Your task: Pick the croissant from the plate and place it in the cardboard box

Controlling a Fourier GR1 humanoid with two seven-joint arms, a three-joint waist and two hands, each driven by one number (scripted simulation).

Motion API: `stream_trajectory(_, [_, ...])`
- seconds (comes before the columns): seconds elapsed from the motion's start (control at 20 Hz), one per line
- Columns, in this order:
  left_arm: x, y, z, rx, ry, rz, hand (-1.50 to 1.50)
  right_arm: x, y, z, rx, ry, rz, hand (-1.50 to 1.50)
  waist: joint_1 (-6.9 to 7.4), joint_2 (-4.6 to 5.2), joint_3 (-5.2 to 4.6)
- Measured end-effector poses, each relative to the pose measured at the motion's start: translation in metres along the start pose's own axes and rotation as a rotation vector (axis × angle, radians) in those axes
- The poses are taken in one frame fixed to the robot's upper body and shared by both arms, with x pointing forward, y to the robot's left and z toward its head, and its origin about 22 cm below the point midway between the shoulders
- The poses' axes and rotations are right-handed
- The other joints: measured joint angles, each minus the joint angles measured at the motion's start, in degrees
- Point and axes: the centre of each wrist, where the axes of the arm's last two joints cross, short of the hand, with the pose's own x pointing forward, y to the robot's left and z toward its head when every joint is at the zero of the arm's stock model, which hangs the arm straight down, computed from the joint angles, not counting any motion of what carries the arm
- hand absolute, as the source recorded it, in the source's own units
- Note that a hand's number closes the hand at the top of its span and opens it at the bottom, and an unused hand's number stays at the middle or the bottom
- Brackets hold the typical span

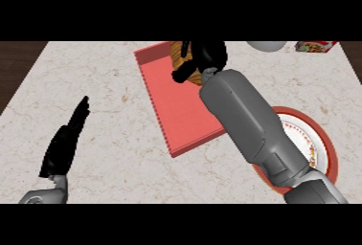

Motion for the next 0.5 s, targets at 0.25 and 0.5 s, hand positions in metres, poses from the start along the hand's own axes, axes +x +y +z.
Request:
stream_trajectory(0.25, [0.007,-0.002,-0.002,-0.006,-0.005,0.001,0.00,-0.012,0.012,-0.010,0.008,0.054,-0.042,-1.50,0.93,0.29,0.02])
stream_trajectory(0.5, [0.006,-0.002,0.000,-0.010,-0.012,-0.005,0.00,-0.022,0.015,-0.015,-0.039,0.046,-0.151,-1.50,1.12,0.40,0.04])
